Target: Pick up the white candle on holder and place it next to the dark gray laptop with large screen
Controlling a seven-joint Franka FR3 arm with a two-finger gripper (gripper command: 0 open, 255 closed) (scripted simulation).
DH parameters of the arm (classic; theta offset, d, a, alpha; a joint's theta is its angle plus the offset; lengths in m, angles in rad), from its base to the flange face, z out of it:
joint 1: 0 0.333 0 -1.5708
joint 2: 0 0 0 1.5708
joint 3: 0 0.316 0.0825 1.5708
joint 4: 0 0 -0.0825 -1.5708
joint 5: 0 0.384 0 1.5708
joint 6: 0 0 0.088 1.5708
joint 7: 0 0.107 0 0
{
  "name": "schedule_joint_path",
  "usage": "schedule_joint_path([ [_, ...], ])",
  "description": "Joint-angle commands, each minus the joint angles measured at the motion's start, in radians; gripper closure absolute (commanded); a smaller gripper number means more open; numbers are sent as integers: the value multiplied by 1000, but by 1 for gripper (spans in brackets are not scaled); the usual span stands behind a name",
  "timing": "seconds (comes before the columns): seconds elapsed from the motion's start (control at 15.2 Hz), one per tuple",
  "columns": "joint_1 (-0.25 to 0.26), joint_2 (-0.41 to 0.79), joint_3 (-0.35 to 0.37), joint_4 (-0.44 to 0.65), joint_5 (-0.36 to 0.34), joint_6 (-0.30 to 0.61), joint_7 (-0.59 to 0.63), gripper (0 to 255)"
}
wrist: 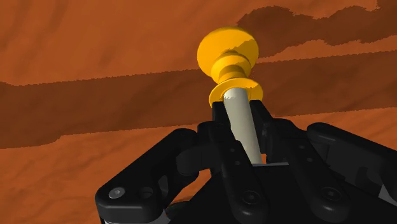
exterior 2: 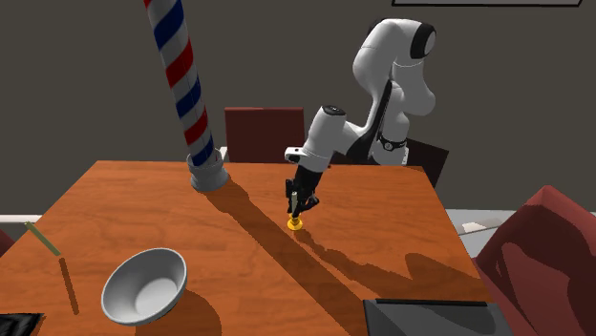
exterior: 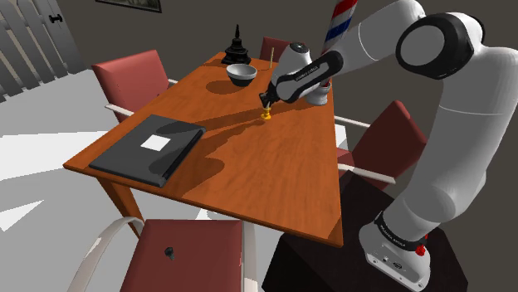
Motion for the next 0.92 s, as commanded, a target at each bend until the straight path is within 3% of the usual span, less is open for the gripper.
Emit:
schedule_joint_path([
  [0.0, -2, -18, 4, 1, 5, -20, -5, 255],
  [0.86, -14, -117, 24, 53, 44, -169, -44, 255],
])
